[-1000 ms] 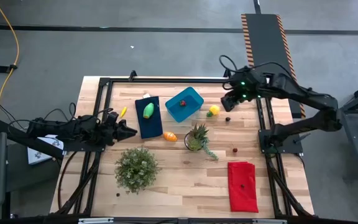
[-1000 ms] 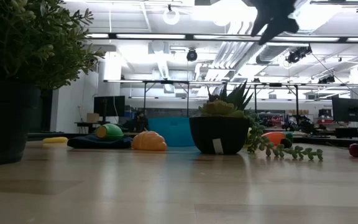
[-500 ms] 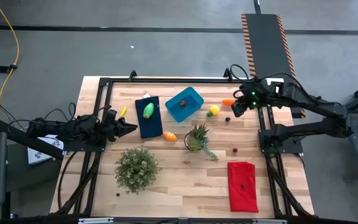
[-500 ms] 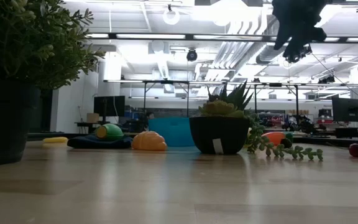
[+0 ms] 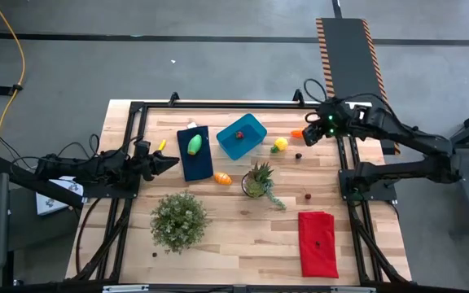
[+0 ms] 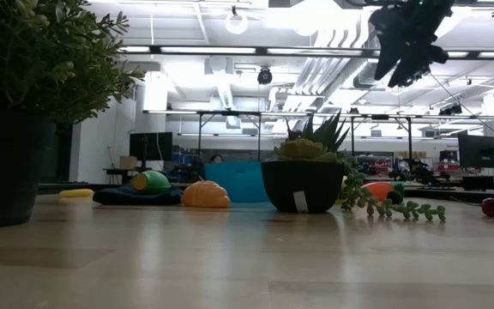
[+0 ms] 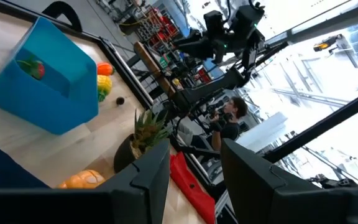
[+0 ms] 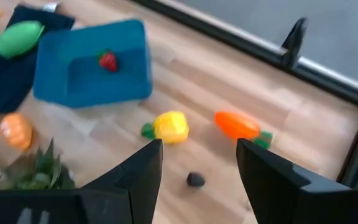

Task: Pick and placing Produce into tupperware
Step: Put the orange carrot into the blue bin

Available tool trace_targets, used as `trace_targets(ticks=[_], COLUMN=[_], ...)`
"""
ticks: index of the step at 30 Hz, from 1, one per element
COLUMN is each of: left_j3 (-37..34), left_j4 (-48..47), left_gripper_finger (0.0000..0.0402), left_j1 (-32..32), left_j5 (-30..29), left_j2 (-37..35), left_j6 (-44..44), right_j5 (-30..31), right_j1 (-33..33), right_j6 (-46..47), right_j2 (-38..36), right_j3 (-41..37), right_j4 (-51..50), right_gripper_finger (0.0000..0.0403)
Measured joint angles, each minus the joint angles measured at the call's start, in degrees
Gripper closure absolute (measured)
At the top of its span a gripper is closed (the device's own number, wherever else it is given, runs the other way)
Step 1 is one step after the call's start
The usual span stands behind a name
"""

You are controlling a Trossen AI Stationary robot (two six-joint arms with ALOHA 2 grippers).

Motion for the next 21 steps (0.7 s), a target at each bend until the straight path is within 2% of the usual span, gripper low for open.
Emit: trace_targets(ticks=[9,21], left_j3=[0.00,0.00], left_j4=[0.04,0.02], left_gripper_finger=[0.0270,0.0270], left_j1=[0.01,0.00], left_j5=[0.02,0.04], left_j2=[0.00,0.00], left_j6=[-0.22,-0.02], right_j5=[-0.71,-6.56], right_j1=[-6.77,-12.60], right_j6=[-8.94,-17.61], right_j2=[3.96,11.71], right_j3=[0.02,0.32], right_j4=[1.51,-1.03], right_gripper_finger=[0.0206,0.0206])
